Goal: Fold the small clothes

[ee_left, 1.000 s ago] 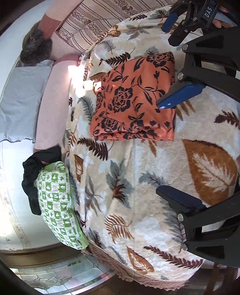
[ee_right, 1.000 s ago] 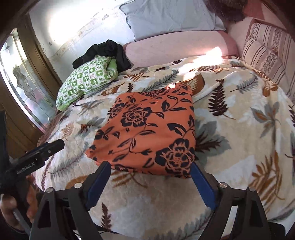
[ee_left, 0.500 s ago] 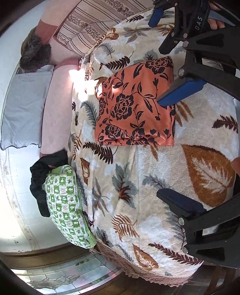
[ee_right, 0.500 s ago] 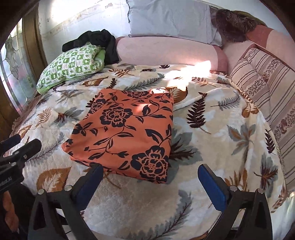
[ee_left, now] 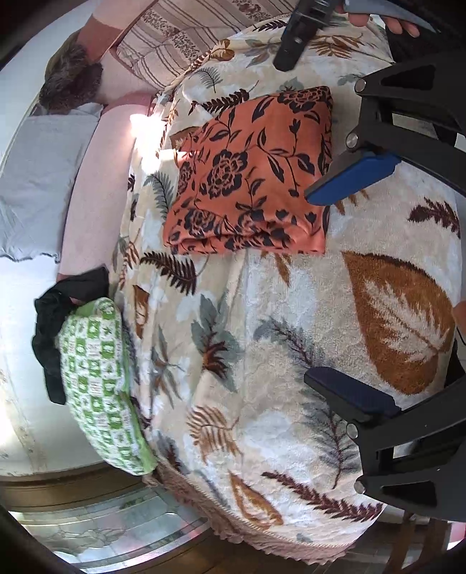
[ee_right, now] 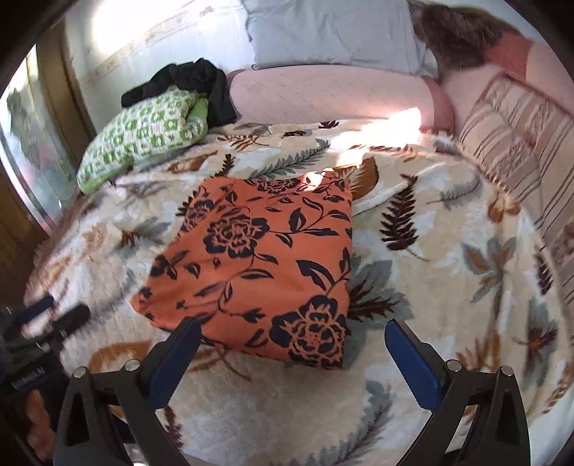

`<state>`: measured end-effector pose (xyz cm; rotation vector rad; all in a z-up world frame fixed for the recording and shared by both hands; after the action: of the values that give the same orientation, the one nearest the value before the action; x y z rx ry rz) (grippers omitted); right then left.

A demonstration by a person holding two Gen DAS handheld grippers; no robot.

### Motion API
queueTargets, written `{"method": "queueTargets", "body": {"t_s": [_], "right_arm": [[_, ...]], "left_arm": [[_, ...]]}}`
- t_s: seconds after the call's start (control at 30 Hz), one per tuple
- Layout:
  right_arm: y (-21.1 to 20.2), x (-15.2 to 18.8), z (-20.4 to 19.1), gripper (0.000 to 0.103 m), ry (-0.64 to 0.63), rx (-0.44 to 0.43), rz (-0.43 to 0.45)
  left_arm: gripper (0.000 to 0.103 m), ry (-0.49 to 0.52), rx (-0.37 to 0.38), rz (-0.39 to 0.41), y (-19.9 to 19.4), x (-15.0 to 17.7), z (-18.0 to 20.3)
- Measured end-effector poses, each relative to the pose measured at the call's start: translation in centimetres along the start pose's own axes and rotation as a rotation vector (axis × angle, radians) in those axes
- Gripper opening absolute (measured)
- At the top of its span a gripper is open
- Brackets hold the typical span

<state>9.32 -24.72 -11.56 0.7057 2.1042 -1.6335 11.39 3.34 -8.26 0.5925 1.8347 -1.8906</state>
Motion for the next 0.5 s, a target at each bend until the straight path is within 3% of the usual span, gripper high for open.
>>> {"method": "queueTargets", "body": {"t_s": [0.07,0.23,0.37,0.5], "right_arm": [[1.0,0.0,0.9,0.103,0.091,-0.073,-0.034],[2.4,-1.9,0.8,0.103,0.277,-0.404,-0.047],[4.4,-4.2,2.9,0.103,0.34,-0.415,-0.029],[8.6,-5.6,5.3,0.103,0.399,-0.429,-0.095]], "left_arm": [[0.091,-0.024,0.018,-0.03,0.9,0.4,-0.7],[0.091,-0.075,0.137,-0.06,3.1,-0.1,-0.8],[0.091,-0.089,0.254,-0.064,4.7,-2.0,0.4],[0.091,-0.175,0.374,-0.122,7.0,-2.6,2.1]]}}
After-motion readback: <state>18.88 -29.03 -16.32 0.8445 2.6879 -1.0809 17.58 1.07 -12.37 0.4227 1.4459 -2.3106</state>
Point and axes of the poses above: each gripper's, at about its wrist camera, not at the fingertips, and y roughly the way its jaws point, z to its right, x to its underside, the point moved 8 cm from there along y, roughly the way its jaws point
